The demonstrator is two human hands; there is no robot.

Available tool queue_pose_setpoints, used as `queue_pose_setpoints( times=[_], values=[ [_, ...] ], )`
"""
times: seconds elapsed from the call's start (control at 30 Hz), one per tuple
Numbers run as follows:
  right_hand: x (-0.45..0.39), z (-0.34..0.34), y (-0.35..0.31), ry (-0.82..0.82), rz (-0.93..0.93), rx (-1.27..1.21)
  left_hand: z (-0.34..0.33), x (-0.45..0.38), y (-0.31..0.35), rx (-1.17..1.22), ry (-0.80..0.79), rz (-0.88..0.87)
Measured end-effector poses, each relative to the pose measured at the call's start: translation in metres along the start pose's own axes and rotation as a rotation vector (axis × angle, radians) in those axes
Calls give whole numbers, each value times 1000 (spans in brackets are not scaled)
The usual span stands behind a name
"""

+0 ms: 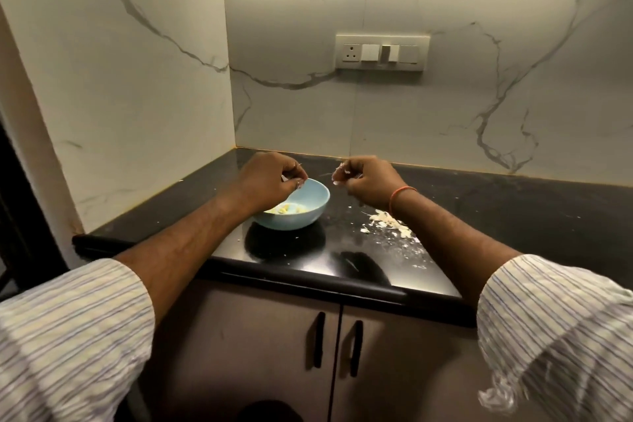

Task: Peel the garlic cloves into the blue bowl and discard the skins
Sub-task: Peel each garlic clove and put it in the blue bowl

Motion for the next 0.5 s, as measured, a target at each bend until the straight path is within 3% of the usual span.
queue_pose_setpoints(
  times=[0.13, 0.27, 0.37, 0.5],
  values=[
    [19, 42, 33, -56, -130, 44, -21, -8, 45, -17, 31, -144],
    [40, 83, 64, 48, -256, 57, -65, -13, 93, -4, -94, -232],
    [53, 101, 88, 82, -295, 172, -110, -21, 105, -83, -257, -123],
    [71, 106, 109, -4, -283, 298, -151, -30, 91, -113, -403, -24]
  ],
)
Point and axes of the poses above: each hand's wrist, its own x-axis away from the middle knuckle, its own z-axis out of the back of the hand, y = z × x, the point moved 3 cm from there along -x, towards the middle knuckle, and after that the axes turned 4 degrees about x, right-handed, at the moved point
